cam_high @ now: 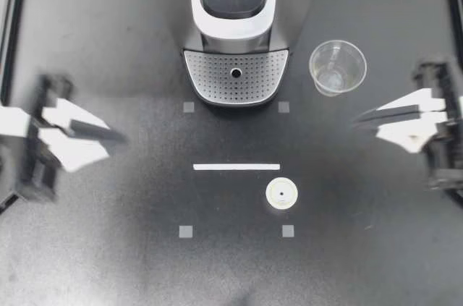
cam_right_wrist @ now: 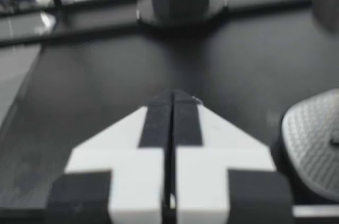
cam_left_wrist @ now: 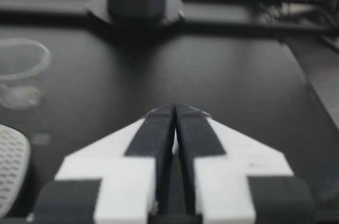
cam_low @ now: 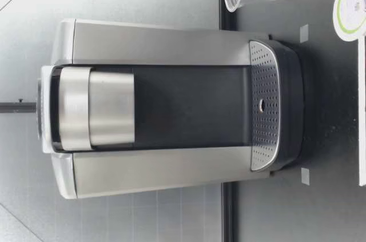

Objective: Place the coffee capsule inside the capsule container, then place the cup onto the center of the cup tray, then push the 'Hot Water' and 'Travel Mug' buttons.

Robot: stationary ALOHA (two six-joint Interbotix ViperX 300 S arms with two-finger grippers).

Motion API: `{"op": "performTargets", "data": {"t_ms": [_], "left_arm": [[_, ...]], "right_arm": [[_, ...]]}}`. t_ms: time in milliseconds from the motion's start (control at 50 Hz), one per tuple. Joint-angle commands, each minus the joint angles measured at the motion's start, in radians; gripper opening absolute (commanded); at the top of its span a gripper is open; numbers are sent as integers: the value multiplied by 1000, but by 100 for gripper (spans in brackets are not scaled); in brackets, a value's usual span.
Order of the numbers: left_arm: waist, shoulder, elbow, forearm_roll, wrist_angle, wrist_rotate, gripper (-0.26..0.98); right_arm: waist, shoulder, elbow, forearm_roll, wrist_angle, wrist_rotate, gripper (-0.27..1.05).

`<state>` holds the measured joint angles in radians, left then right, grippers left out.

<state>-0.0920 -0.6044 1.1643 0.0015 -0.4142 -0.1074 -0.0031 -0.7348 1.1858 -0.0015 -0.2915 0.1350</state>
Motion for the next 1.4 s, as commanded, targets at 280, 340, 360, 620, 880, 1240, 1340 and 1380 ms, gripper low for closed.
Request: {"op": "performTargets", "data": {"t_ms": [280, 340, 360, 620, 880, 1240, 1340, 1380], "left_arm": [[-11, 351, -186, 0, 14, -14, 12], [-11, 403, -233, 2, 51, -6, 13], [-11, 417, -247, 0, 61, -5, 13], [-11, 580, -400, 0, 216, 40, 36], [-9, 680, -517, 2, 318, 61, 77], [-3, 772, -612, 3, 367, 104, 75], [-3, 785, -617, 5, 360, 130, 76], [-2, 792, -617, 5, 362, 140, 76]], "right_arm": [[69, 153, -31, -2, 103, 20, 6], [72, 169, -35, -2, 121, 20, 6], [72, 175, -35, -2, 127, 20, 6], [97, 244, -37, -2, 147, 17, 6], [129, 364, -61, -2, 147, 20, 6], [135, 546, -143, -2, 173, 18, 6], [135, 584, -164, -2, 195, 20, 6], [135, 595, -175, 0, 202, 20, 6]]}}
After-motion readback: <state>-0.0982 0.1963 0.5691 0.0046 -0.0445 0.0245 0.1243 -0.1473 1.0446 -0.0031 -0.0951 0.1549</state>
